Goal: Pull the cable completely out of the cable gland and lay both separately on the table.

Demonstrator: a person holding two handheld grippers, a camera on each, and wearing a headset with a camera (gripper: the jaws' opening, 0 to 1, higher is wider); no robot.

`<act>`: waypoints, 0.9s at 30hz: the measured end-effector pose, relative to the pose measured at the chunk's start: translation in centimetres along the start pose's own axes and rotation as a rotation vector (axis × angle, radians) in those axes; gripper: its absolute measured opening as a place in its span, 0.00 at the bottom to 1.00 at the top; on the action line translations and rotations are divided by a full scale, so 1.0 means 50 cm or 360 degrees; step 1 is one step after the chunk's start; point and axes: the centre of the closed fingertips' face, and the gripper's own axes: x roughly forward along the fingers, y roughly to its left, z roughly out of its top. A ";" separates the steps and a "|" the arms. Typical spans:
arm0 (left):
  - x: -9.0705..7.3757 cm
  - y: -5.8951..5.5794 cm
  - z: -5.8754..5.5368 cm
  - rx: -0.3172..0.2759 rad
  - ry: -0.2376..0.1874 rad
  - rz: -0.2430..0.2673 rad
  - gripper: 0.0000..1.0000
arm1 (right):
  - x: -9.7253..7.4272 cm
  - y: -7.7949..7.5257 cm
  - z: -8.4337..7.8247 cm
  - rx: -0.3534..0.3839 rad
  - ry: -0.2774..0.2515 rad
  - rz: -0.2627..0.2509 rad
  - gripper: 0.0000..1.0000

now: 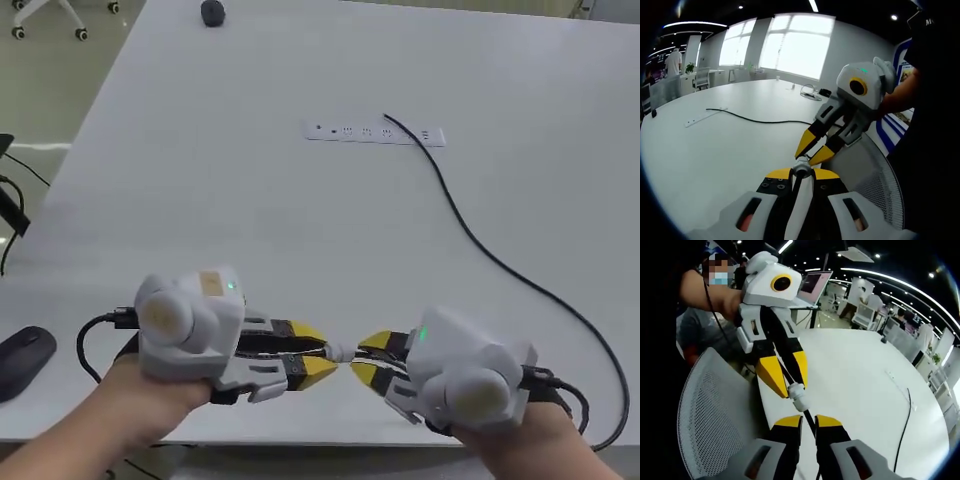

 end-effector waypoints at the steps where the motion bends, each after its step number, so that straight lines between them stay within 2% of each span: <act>1: 0.000 0.000 -0.001 0.0001 0.0001 0.0000 0.16 | 0.000 -0.001 0.000 0.0006 -0.0001 0.0002 0.05; 10: 0.001 0.004 -0.003 -0.0012 0.0001 0.0004 0.16 | 0.003 -0.004 -0.002 0.0016 0.0003 0.0006 0.02; 19: 0.006 0.006 0.001 -0.0011 -0.0005 0.0001 0.16 | 0.004 -0.012 -0.007 0.0138 -0.0003 0.0006 0.02; 27: 0.008 0.007 0.002 -0.0008 -0.0007 -0.0006 0.16 | 0.002 -0.022 -0.034 0.0239 0.0031 -0.0009 0.01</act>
